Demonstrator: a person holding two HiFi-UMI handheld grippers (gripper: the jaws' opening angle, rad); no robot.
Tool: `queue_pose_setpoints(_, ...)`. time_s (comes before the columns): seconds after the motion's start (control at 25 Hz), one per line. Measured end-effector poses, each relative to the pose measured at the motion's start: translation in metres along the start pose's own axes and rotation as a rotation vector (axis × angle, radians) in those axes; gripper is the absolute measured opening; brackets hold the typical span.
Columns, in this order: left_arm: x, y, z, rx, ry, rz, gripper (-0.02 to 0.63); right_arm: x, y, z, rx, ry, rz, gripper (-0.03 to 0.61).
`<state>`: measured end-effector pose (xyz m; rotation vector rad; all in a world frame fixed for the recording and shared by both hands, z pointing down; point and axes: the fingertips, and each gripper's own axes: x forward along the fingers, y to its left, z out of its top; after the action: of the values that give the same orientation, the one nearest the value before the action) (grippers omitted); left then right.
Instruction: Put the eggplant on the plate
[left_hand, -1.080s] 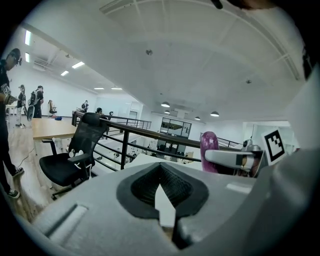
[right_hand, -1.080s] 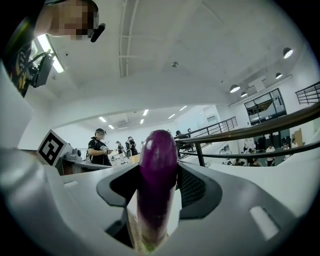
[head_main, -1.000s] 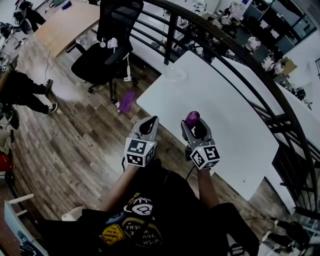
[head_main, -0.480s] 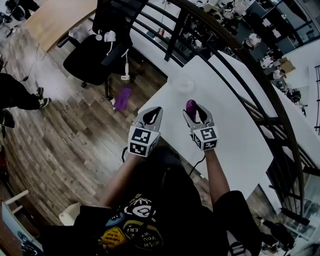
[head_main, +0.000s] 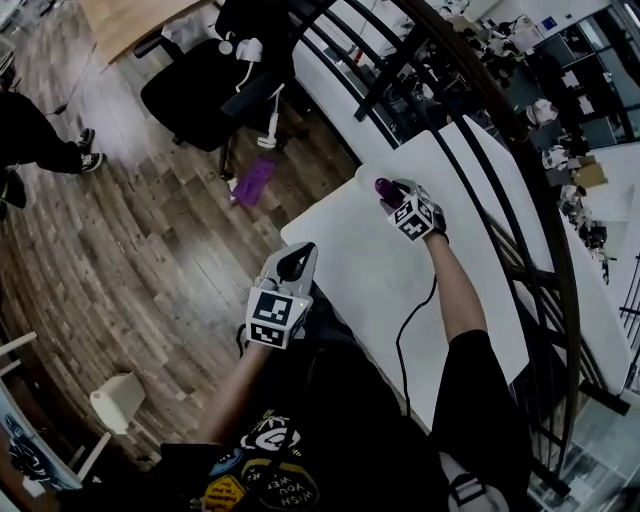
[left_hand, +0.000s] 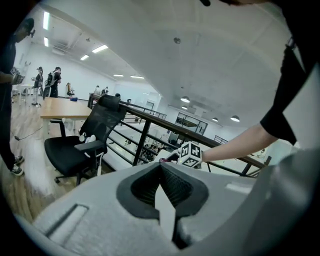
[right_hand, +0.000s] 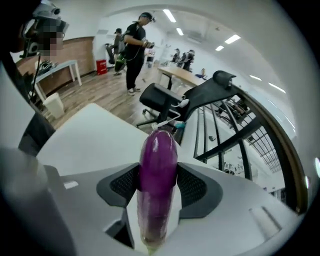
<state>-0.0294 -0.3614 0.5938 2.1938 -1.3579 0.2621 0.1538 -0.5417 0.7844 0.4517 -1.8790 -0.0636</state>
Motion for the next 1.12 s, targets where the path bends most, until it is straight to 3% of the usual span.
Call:
queue_pose_setpoints(0.16,-0.010,0.016,-0.018,-0.049,0.026,0.077,0.005,0.040,-0.005,-0.001,-0.171,0.080,0.122,0.236)
queue_pose_setpoints(0.32,-0.018,0.027,-0.020,-0.071,0.026,0.126,0.005,0.057,-0.001,-0.004,-0.280,0.121,0.224,0.236)
queue_pose_setpoints(0.44,-0.018,0.030,-0.020,-0.072,0.026,0.140,0.005,0.058,0.000,-0.007,-0.295,0.108,0.262,0.239)
queue_pose_setpoints(0.6,-0.016,0.030,-0.016,-0.056,0.026,0.128,0.005,0.038,-0.007,0.004,-0.243,0.020,0.224,0.291)
queue_pose_setpoints(0.68,-0.016,0.024,-0.012,-0.040,0.021,0.110,0.005,0.013,-0.012,0.014,-0.157,-0.072,0.157,0.291)
queue_pose_setpoints(0.76,-0.014,0.015,-0.004,-0.017,0.013,0.085,0.005,-0.027,-0.015,0.024,-0.004,-0.216,0.061,0.276)
queue_pose_setpoints(0.84,-0.012,0.005,0.005,0.014,0.000,0.049,0.005,-0.080,-0.008,0.028,0.220,-0.380,-0.049,0.235)
queue_pose_setpoints(1.0,-0.008,-0.018,0.017,0.074,-0.030,-0.026,0.005,-0.178,0.041,0.018,0.702,-0.631,-0.256,0.088)
queue_pose_setpoints(1.12,-0.006,-0.040,0.032,0.104,-0.070,-0.080,0.005,-0.236,0.081,0.024,0.928,-0.762,-0.346,0.021)
